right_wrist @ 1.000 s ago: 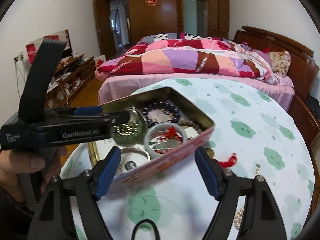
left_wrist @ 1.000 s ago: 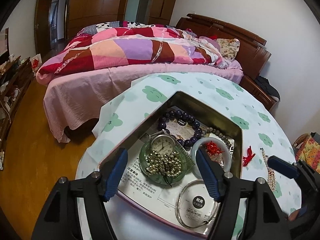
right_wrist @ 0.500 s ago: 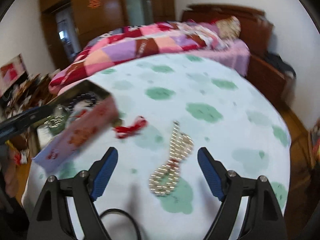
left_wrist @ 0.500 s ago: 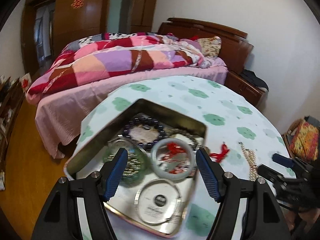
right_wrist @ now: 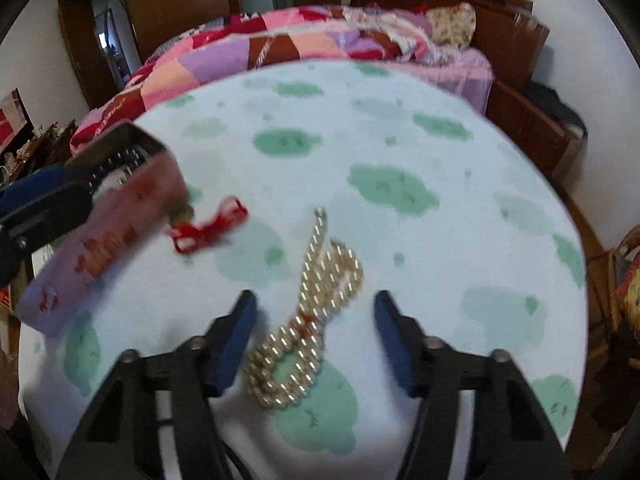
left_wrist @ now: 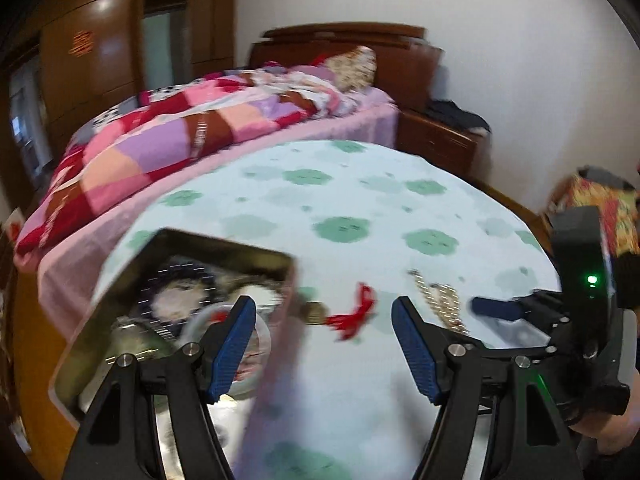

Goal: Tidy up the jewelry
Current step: 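Grasp the red cord with the left tool while the right tool grasps the pearl necklace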

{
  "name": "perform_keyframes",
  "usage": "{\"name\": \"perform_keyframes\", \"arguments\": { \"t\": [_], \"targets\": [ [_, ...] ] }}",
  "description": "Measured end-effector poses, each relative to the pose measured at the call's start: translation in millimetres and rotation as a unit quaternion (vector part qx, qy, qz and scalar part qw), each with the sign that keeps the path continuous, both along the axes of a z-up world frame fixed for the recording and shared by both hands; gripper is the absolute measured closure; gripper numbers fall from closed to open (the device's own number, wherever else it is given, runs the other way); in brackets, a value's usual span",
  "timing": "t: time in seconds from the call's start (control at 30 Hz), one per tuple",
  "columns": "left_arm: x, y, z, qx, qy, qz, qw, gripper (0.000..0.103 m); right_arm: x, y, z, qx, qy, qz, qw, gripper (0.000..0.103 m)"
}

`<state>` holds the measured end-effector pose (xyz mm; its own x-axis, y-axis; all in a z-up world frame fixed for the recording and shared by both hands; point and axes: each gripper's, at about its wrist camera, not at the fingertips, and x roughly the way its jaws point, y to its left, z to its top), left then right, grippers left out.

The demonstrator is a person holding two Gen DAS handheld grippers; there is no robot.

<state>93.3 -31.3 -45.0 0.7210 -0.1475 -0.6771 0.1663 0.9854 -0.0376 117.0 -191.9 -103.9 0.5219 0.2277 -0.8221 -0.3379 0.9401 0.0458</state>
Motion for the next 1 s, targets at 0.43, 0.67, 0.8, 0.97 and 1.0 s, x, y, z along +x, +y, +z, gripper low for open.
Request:
{"name": "perform_keyframes", "arguments": {
  "t": [0.43,0.67,0.8,0.97,1.0],
  "targets": [
    [42,-48,-45,0.04,0.078,-0.054,0.9947,0.067,-10,-17,3,0.005,-0.029,0.0,1.0,0.073],
    [52,-52,-57,0.052,0.085,-0.041,0.9942,0.077,-8,-14,3,-0.004,-0.035,0.004,0.999,0.071],
    [52,-49,-57,0.043,0.085,-0.041,0.9946,0.098,-9,-12,3,-0.008,-0.036,0.005,0.999,0.07],
    [40,-41,-48,0.028,0.062,-0.025,0.9974,0.1,-9,-12,3,-0.002,-0.035,0.004,0.999,0.071],
    [36,-40,-44,0.023,0.055,-0.024,0.9979,0.1,-8,-13,2,0.001,-0.035,0.004,0.999,0.071]
  ]
}}
